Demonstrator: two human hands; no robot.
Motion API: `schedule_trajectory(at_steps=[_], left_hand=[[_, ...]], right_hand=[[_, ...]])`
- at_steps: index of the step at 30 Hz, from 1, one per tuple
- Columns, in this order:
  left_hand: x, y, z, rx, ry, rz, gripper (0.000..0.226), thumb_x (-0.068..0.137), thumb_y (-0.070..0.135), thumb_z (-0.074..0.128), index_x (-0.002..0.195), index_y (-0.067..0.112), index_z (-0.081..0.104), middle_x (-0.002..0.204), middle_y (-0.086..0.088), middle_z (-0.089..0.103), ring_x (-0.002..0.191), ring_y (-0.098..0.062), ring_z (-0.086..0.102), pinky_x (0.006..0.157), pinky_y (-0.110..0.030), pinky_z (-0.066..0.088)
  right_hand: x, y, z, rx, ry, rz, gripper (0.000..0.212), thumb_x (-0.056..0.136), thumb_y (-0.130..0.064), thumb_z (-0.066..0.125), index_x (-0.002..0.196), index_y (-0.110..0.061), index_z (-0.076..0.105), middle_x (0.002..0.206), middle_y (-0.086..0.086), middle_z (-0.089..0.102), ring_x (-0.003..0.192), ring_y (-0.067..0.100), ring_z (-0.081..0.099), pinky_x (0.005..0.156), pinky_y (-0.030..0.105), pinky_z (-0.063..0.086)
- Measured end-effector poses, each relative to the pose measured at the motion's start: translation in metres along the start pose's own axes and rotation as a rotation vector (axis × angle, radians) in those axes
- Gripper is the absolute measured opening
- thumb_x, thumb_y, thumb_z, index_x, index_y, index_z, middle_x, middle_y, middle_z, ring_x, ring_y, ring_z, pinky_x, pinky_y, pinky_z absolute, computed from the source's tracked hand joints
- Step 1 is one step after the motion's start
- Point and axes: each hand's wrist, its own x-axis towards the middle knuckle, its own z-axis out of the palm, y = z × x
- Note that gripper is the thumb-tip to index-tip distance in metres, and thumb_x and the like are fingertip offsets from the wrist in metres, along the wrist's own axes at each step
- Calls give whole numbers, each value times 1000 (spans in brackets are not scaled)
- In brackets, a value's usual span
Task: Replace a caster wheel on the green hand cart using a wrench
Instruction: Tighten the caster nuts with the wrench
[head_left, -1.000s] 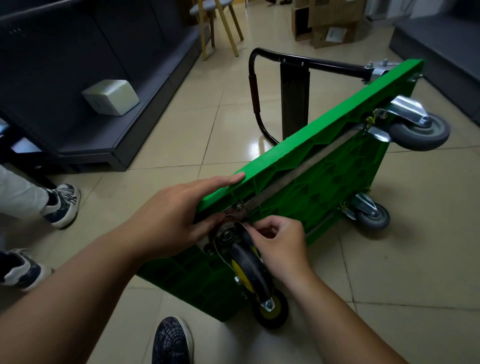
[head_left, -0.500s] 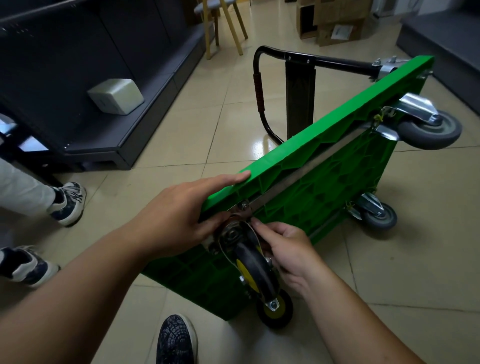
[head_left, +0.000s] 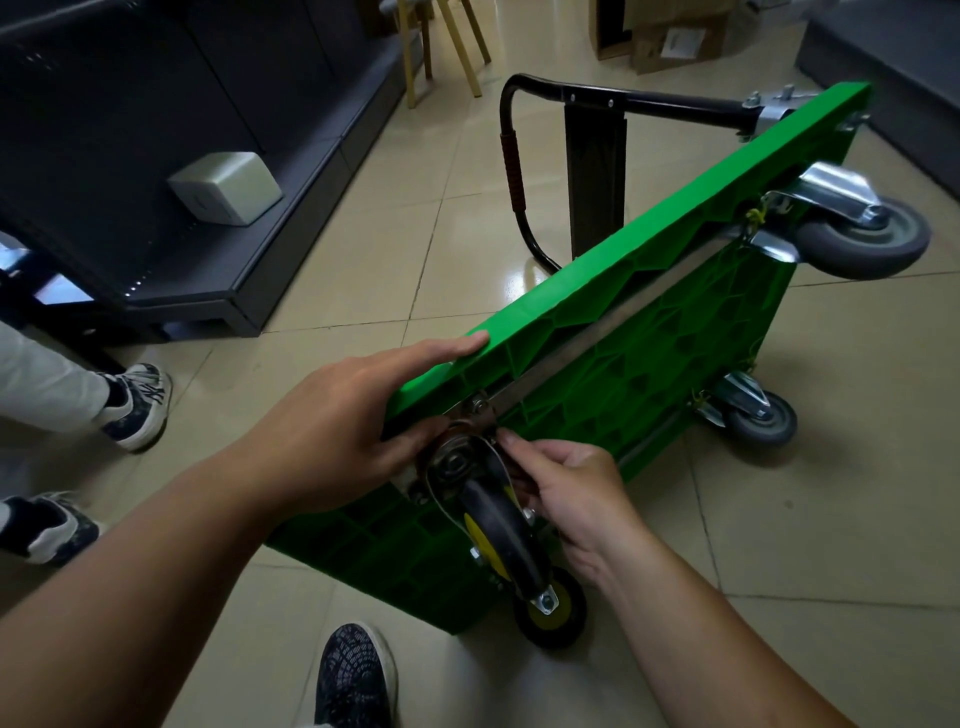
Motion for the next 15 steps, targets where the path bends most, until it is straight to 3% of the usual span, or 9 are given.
schedule_trajectory(at_steps=[6,12,15], left_hand=[[0,-1,0,-14,-7,4,75,90,41,63,153,61,28,143,17,60,106,-16,70,88,-46,58],[-1,0,-1,-20,-10,3,74,90,41,62,153,61,27,145,17,59,107,-19,70,91,-47,57],[-1,0,0,-12,-2,11,74,91,41,62,153,61,27,146,16,59,110,-19,70,92,-47,57]], right_hand=[[-4,-6,3,-46,27,-80,21,86,-34,79,76,-15,79,78,6,78,70,15,74,72,33,53],[-2,-6,1,-147,33,-93,19,82,-36,82,75,-18,78,78,2,78,80,18,75,84,36,56],[-2,-7,4,-171,45,-103,24,83,-34,82,74,-12,76,76,0,78,75,14,75,76,33,55]])
